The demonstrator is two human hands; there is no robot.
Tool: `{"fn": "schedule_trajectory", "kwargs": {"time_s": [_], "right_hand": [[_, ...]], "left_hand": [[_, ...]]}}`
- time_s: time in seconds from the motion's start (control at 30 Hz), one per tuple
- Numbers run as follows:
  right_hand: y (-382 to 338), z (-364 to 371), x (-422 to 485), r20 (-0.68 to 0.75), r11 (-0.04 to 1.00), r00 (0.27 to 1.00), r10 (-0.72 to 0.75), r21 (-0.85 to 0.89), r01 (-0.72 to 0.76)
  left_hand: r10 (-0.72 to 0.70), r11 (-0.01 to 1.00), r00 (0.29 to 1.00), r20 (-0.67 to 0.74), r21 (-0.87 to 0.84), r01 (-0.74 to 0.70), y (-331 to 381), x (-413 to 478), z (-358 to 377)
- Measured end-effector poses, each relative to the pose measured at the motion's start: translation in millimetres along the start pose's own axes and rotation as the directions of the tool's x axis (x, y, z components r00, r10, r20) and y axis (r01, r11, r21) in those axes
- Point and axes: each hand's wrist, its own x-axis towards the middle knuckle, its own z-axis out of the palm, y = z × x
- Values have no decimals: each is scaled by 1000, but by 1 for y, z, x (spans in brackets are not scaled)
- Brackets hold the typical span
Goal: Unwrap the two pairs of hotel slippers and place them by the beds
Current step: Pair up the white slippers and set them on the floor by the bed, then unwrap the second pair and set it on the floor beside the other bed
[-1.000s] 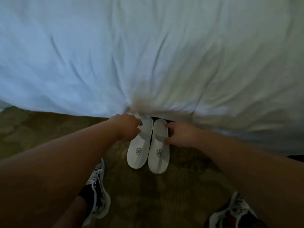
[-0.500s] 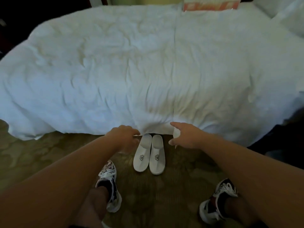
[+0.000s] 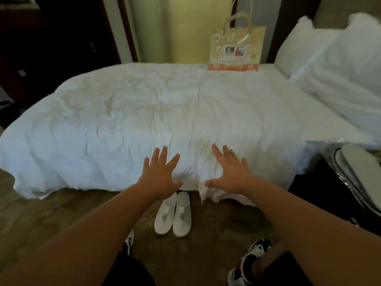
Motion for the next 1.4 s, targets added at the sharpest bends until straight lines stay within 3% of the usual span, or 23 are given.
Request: {"fn": "schedule_trajectory", "kwargs": {"time_s": [0.37,0.57,0.73,1.1,1.4], "right_hand": [[48,-110,-105,-249,998,967,52,-25,-61],[103,-147,-166,-373,984,911,174,24,-178],[140,-164,-203,-395,954,868,301,105,-282],[189,-172,-220,-396,894,802,447,228,-386],[228,-171,-198,-405,852,750,524,277,-445]], "left_hand": [[280,960,935,-219,86,-268,143,-5,-96],[454,890,856,-247,164,-424,229,-7,-127],[547,837,790,-277,155,-525,284,-8,-141],[622,779,731,-283,126,-614,335,9,-130],[586,793,752,-302,25,-608,334,45,-115]]}}
